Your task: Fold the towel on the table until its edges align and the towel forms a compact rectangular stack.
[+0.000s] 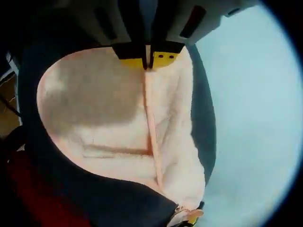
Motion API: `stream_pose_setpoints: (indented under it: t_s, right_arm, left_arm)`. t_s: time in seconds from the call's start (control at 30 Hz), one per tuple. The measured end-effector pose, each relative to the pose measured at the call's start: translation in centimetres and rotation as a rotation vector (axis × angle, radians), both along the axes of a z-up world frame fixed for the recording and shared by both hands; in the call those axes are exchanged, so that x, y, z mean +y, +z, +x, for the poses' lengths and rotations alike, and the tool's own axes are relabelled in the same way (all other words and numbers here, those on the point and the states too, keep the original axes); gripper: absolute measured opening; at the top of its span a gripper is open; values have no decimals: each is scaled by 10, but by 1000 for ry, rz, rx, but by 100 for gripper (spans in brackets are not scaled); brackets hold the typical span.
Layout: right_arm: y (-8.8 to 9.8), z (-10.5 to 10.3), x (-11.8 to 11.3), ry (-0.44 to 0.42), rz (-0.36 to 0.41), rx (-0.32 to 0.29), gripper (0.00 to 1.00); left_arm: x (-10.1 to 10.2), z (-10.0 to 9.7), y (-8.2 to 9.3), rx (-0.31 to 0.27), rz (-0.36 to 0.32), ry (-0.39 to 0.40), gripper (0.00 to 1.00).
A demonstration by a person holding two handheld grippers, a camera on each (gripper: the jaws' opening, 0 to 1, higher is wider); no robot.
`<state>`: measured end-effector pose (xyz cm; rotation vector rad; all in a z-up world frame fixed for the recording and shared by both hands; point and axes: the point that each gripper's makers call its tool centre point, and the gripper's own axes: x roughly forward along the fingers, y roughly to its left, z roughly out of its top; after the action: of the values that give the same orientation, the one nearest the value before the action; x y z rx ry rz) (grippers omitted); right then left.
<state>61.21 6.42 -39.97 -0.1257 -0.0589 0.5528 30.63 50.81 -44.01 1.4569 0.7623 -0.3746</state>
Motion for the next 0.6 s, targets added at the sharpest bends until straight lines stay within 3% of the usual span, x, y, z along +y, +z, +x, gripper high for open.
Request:
stream_pose_setpoints:
  t_s: [0.13, 0.17, 0.3, 0.37, 0.43, 0.47, 0.53, 0.6]
  right_arm:
    - [-4, 4, 2, -8, -23, 13, 19]
    - [-4, 3, 2, -9, -22, 14, 19]
    - [-3, 3, 3, -3, -18, 10, 19]
    - [-3, 3, 3, -4, -22, 11, 19]
    - [-3, 3, 3, -3, -20, 12, 19]
    - [-3, 3, 3, -3, -19, 13, 19]
    - [-4, 3, 3, -3, -21, 17, 19]
    - [-4, 3, 4, 0, -21, 20, 19]
  left_arm:
    - [-4, 19, 46, -135, -101, 31, 0]
    - [-1, 25, 62, -193, -113, 44, 0]
    - [16, 45, 96, -298, -165, 130, 0]
    - [20, 54, 99, -304, -201, 141, 0]
    - [32, 65, 108, -366, -209, 179, 0]
    - [35, 70, 107, -355, -218, 182, 0]
    - [47, 78, 109, -391, -246, 230, 0]
    - [56, 87, 104, -399, -324, 277, 0]
